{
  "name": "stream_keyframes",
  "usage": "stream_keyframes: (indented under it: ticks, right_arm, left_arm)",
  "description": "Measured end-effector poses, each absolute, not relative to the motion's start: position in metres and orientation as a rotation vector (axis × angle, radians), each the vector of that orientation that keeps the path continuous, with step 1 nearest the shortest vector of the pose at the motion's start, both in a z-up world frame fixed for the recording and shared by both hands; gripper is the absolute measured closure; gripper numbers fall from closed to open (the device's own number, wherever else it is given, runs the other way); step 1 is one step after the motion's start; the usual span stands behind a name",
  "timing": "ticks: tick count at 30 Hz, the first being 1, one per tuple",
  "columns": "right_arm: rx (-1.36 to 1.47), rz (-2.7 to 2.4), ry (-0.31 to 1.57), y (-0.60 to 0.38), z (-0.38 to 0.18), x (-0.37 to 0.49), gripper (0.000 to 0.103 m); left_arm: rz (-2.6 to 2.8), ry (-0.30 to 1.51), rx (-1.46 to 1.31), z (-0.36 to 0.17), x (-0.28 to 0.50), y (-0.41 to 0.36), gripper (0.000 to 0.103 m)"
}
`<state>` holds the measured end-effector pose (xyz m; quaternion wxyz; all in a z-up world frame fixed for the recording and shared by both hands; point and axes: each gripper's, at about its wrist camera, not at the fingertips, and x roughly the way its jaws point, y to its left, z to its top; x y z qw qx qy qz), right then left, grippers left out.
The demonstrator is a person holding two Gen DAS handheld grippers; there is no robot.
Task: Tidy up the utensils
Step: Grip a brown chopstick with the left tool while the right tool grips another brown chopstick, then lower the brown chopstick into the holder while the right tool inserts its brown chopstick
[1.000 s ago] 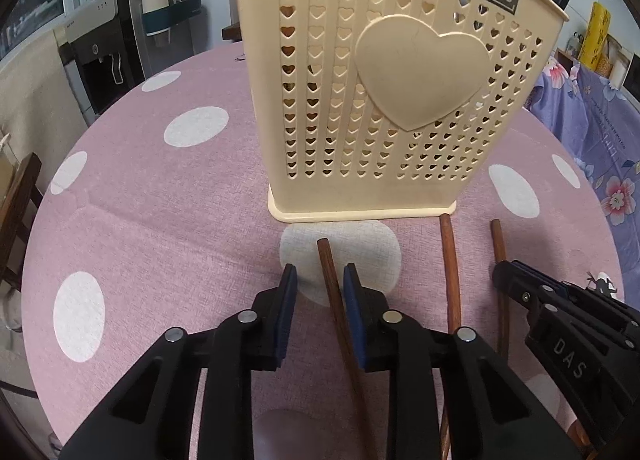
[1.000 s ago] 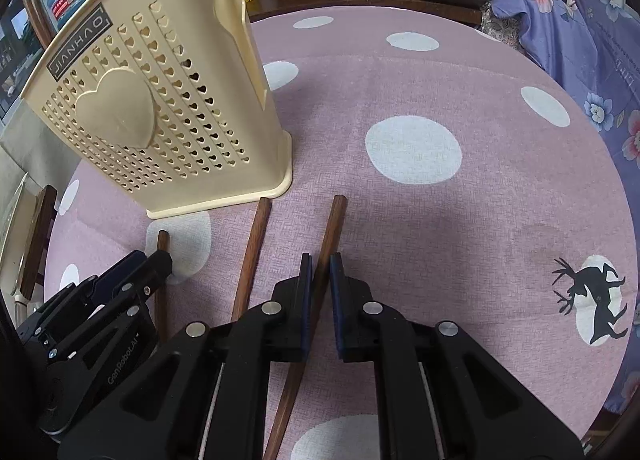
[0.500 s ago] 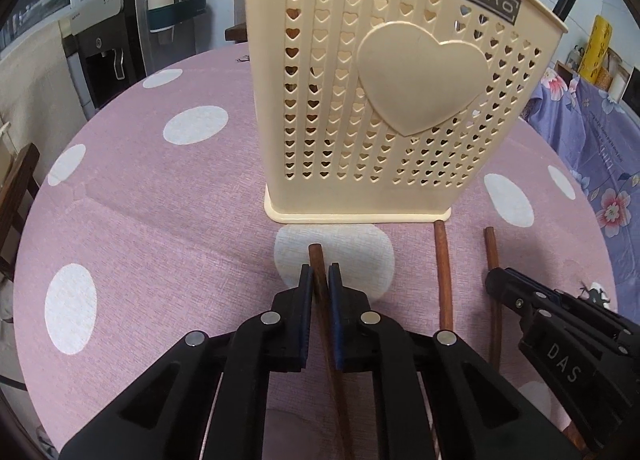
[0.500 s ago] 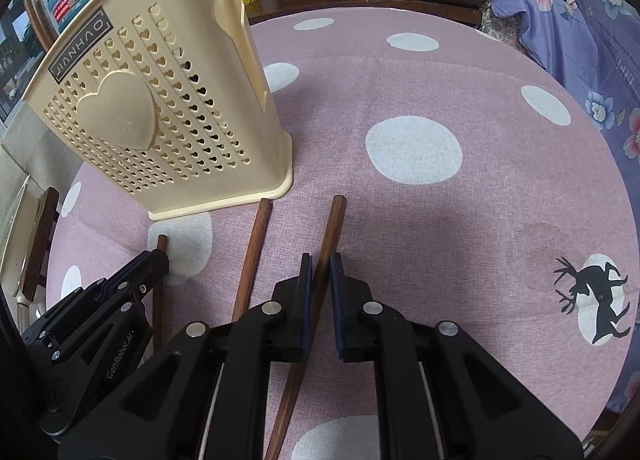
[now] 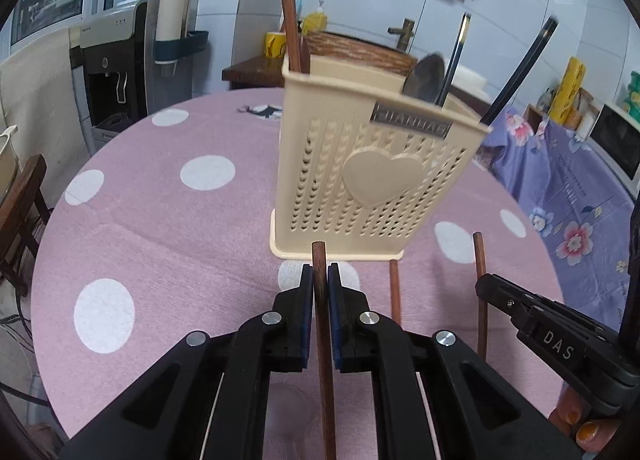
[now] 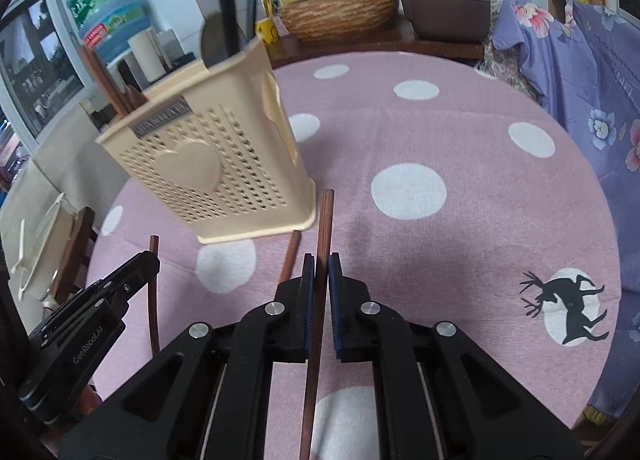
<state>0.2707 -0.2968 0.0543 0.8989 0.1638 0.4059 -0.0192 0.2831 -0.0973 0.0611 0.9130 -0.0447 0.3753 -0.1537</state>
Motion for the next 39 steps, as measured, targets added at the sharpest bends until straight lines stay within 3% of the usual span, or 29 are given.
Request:
stream_keyframes:
  ticks: [17, 39]
  right_arm:
    - [0.314, 0.099, 0.627, -0.294, 0.147, 0.206, 0.096]
    - [0.267, 0.121, 0.580, -0.289, 0.189, 0.200, 0.096]
  left_arm:
    - [-0.393, 0.629, -0.152, 0.122, 0.248, -0.074, 0.095]
    - [-0.410, 0.577, -0.158, 0.153, 0.242, -0.065, 0.095]
